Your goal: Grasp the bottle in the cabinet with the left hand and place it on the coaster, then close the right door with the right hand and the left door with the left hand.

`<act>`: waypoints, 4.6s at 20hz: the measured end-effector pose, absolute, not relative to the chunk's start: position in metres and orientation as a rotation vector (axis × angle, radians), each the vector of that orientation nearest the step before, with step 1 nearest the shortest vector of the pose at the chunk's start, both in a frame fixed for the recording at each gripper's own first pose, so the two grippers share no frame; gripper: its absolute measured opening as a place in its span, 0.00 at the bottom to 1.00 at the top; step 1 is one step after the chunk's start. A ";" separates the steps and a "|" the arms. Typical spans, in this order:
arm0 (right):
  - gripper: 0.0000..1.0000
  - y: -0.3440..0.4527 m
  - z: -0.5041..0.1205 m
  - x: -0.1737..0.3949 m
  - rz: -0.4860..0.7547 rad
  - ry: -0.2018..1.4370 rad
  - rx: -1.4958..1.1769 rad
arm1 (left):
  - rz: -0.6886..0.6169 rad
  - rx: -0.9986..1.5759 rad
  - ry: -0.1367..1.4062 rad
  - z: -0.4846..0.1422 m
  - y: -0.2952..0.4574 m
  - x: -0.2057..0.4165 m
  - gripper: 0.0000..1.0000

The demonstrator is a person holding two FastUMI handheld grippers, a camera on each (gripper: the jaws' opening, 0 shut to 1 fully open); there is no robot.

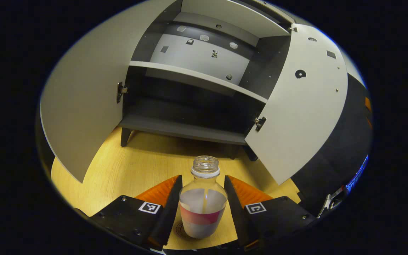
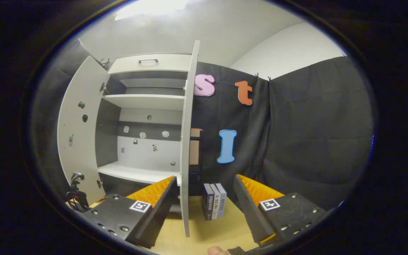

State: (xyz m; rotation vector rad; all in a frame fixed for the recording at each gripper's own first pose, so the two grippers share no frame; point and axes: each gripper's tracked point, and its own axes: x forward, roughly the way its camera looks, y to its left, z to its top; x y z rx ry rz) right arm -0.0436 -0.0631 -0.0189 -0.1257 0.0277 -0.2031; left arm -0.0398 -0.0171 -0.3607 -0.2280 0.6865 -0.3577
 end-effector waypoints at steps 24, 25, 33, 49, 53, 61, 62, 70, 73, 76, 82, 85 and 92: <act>0.96 -0.048 -0.052 -0.039 -0.172 0.106 -0.077 | -0.385 -0.106 0.660 -0.402 -0.032 -0.075 0.74; 0.96 -0.048 -0.052 -0.039 -0.171 0.109 -0.071 | -0.389 -0.100 0.667 -0.402 -0.031 -0.078 0.74; 0.96 -0.047 -0.064 -0.044 -0.163 0.130 -0.012 | -0.394 -0.054 0.728 -0.403 -0.029 -0.094 0.77; 0.96 -0.051 -0.078 -0.045 -0.169 0.155 0.003 | -0.387 -0.038 0.689 -0.358 -0.033 -0.079 0.97; 0.96 -0.052 -0.080 -0.044 -0.174 0.158 0.001 | -0.413 -0.085 0.606 -0.311 -0.048 -0.058 0.97; 0.96 -0.056 -0.079 -0.041 -0.181 0.154 -0.005 | -0.400 -0.124 0.256 -0.142 -0.047 0.014 0.96; 0.96 -0.056 -0.079 -0.040 -0.180 0.153 -0.004 | -0.386 -0.127 0.203 -0.118 -0.042 0.020 0.95; 0.94 -0.088 -0.058 -0.006 -0.235 0.097 -0.073 | -0.213 -0.135 0.060 -0.035 0.010 0.022 0.96; 0.96 -0.105 -0.037 0.020 -0.289 0.051 -0.067 | -0.138 -0.112 0.065 -0.036 0.038 0.013 0.96; 0.96 -0.100 -0.030 0.042 -0.267 0.028 -0.036 | -0.077 -0.080 0.074 -0.040 0.061 0.004 0.96; 0.95 -0.091 -0.023 0.059 -0.203 0.009 -0.120 | 0.004 -0.058 0.114 -0.051 0.086 -0.007 0.92; 0.95 -0.076 -0.023 0.063 -0.141 0.017 -0.114 | 0.006 -0.069 0.117 -0.051 0.083 -0.007 0.96; 0.92 -0.003 -0.033 0.077 0.018 0.032 -0.099 | -0.007 -0.027 0.141 -0.055 0.078 -0.001 0.96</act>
